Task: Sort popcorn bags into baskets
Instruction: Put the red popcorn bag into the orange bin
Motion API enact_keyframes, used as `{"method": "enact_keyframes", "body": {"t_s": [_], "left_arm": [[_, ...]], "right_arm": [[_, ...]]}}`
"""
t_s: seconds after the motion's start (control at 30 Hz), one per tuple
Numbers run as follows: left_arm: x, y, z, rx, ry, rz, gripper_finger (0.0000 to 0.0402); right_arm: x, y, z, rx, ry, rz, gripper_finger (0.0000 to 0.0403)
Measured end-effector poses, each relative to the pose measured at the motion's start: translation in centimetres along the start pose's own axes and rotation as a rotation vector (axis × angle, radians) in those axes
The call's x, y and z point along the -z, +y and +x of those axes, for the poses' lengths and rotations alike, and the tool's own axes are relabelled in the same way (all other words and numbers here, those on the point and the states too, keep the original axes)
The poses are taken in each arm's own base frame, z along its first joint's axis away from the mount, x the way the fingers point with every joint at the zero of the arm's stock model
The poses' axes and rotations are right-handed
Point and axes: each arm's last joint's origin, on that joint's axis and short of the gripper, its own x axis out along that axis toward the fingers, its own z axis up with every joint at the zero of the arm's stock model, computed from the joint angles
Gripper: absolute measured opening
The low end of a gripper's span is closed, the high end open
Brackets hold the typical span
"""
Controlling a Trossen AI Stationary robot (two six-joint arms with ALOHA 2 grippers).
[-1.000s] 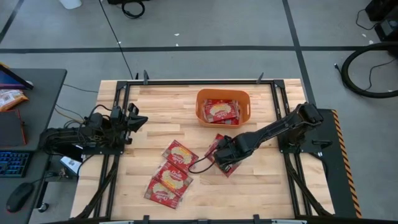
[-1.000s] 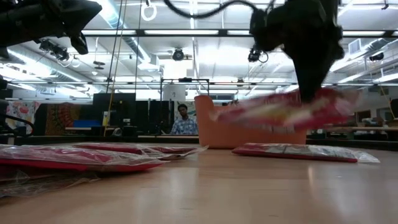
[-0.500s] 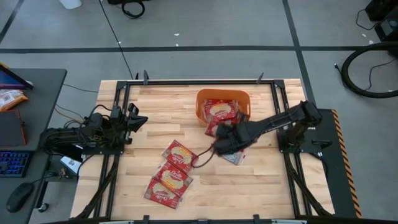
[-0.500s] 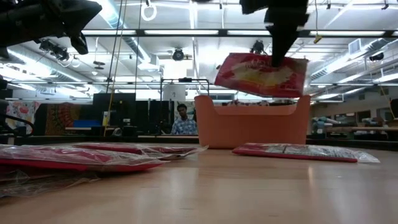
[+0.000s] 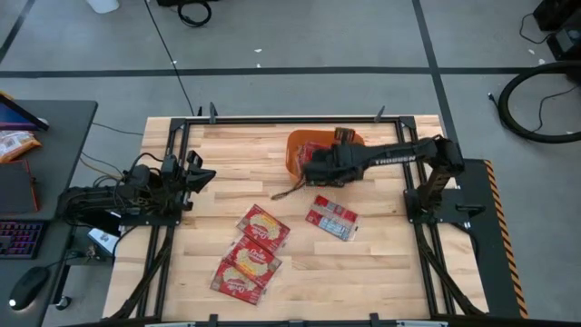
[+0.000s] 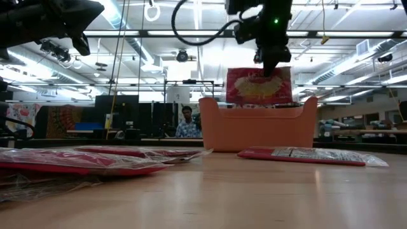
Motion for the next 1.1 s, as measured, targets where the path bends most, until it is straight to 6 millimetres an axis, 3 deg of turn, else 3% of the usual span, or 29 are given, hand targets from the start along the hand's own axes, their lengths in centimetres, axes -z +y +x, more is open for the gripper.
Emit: {"method": "enact_keyframes", "body": {"t_s": [0.37, 0.57, 0.83, 1.1], "left_arm": [[0.0, 0.0, 0.0, 0.000, 0.000, 0.000, 0.0025], [0.0, 0.0, 0.0, 0.000, 0.000, 0.000, 0.0025], [0.0, 0.0, 0.0, 0.000, 0.000, 0.000, 0.0025], [0.0, 0.0, 0.0, 0.000, 0.000, 0.000, 0.0025]], "right_arm": [[-1.6, -3.8, 4.5, -0.132, 0.000, 0.060, 0.0043], [-1.7, -5.1, 5.8, -0.156, 0.011, 0.094, 0.0073], [-1.6, -5.0, 5.7, -0.151, 0.015, 0.093, 0.0120], [-1.9, -3.2, 4.1, -0.238, -0.009, 0.227, 0.0124]]}}
